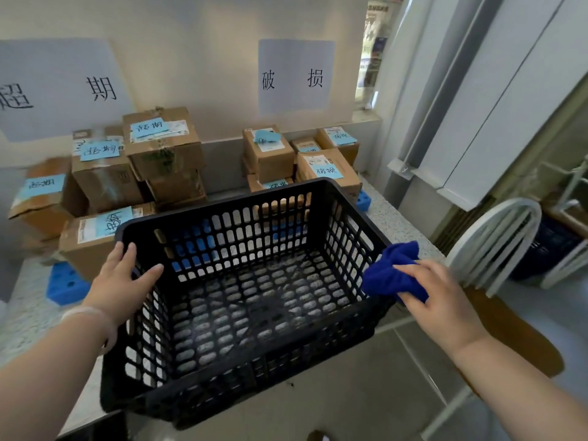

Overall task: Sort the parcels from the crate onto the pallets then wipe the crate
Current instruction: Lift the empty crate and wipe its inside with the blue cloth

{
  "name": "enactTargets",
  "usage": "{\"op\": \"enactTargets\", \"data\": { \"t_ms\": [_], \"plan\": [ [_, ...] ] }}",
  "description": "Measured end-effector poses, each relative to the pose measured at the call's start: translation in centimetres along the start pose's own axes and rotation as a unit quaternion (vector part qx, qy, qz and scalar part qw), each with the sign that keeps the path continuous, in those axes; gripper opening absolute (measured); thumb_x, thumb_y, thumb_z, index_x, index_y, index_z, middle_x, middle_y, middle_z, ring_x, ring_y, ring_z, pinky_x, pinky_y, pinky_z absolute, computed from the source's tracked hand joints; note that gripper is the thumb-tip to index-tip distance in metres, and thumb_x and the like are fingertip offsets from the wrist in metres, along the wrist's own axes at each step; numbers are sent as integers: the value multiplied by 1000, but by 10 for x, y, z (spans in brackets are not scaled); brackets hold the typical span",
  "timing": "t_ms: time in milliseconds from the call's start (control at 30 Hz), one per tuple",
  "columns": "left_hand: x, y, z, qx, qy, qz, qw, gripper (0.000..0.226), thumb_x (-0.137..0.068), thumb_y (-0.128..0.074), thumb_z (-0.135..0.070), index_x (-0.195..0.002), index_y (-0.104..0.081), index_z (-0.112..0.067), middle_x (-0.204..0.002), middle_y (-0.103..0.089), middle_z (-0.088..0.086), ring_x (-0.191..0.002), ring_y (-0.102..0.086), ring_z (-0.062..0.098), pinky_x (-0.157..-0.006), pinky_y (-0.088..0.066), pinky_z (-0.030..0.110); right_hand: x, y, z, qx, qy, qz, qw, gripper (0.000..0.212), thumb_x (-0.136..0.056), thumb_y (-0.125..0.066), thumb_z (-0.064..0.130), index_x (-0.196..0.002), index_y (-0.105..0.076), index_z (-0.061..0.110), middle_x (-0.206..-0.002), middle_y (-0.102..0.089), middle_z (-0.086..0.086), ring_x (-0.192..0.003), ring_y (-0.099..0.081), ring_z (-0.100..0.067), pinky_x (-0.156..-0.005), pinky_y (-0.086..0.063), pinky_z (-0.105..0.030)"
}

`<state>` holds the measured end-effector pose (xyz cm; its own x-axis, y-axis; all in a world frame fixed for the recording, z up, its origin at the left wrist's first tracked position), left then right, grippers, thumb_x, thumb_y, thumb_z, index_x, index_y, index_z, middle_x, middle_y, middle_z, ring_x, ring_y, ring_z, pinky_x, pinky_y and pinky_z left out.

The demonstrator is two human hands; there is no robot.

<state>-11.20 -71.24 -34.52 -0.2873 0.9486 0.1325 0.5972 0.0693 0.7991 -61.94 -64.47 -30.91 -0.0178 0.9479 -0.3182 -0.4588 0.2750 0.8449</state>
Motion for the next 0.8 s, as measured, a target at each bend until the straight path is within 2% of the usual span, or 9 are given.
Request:
{"op": "enactTargets", "data": {
  "t_ms": [67, 133, 233, 300, 400, 467, 567, 733, 800],
  "plan": [
    [11, 6, -1, 67, -24, -8, 997, 71, -98, -55, -37, -158, -20, -21, -166, -3, -6, -152, -2, 15, -123, -7, 39, 11, -10, 17, -7, 35, 28, 999, 52, -75, -81, 5, -124, -66, 18, -122, -57, -4, -115, -51, -17, -102, -35, -30],
    [30, 6, 3, 64, -49, -2, 997, 69, -98, -55, -36, -157, -21, -24, -166, -4, -7, -152, -2, 15, -123, -6, 39, 23, -25, 40, -31, 65, 42, 997, 59, -73, -82, 5, -127, -64, 22, -126, -55, -3, -118, -49, -15, -103, -36, -33],
    [64, -4, 13, 67, -66, 11, 996, 65, -99, -52, -36, -156, -20, -29, -163, -4, -16, -150, 0, 8, -120, -3, 32, 38, -48, 79, -62, 98, 54, 992, 65, -72, -81, 8, -130, -58, 28, -128, -52, 2, -118, -48, -12, -106, -33, -21],
    [81, -7, 17, 110, -64, 13, 992, 63, -101, -45, -38, -157, -18, -29, -158, -3, -24, -145, -1, -2, -115, -3, 24, 46, -64, 110, -70, 129, 70, 987, 62, -76, -72, 17, -133, -53, 31, -130, -50, 2, -118, -49, -14, -107, -28, -16],
    [97, -9, 19, 219, -31, 25, 975, 56, -104, -34, -39, -156, -15, -31, -157, -5, -26, -139, -3, -10, -113, -1, 19, 57, -87, 158, -49, 171, 97, 979, 59, -80, -56, 30, -138, -46, 35, -131, -51, -2, -113, -54, -22, -104, -41, -29],
    [103, -9, 22, 267, -14, 31, 963, 59, -102, -30, -48, -156, -14, -33, -159, -6, -25, -141, -4, -11, -117, -1, 22, 63, -102, 184, -39, 195, 107, 974, 64, -79, -62, 28, -140, -44, 36, -131, -52, -4, -108, -57, -26, -98, -49, -39],
    [107, -10, 22, 272, -8, 36, 962, 64, -98, -25, -54, -157, -12, -32, -161, -3, -24, -143, -3, -9, -117, -1, 21, 71, -120, 219, -11, 233, 108, 966, 74, -73, -75, 27, -139, -45, 37, -130, -53, -6, -104, -62, -29, -92, -55, -42],
    [105, -6, 18, 300, 4, 27, 954, 56, -104, -23, -46, -157, -13, -29, -163, -5, -18, -148, -3, -2, -119, -2, 24, 81, -142, 283, 19, 293, 117, 949, 61, -79, -43, 41, -139, -41, 42, -131, -54, -5, -99, -64, -28, -90, -56, -37],
    [105, -4, 20, 316, 11, 28, 948, 57, -104, -24, -48, -157, -14, -30, -164, -6, -17, -148, -5, -1, -121, -3, 26, 85, -151, 301, 22, 316, 125, 940, 60, -80, -39, 42, -140, -39, 42, -135, -48, -5, -102, -64, -30, -91, -56, -39]
  ]
}}
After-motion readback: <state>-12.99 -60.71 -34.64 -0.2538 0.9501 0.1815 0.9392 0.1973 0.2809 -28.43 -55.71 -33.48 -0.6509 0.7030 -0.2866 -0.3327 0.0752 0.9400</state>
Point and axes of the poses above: each hand's wrist, its own x-axis away from the middle knuckle, its own y-axis out of the back of the hand, z = x × y, the point moved 6 cm from there along -x, towards the middle knuckle
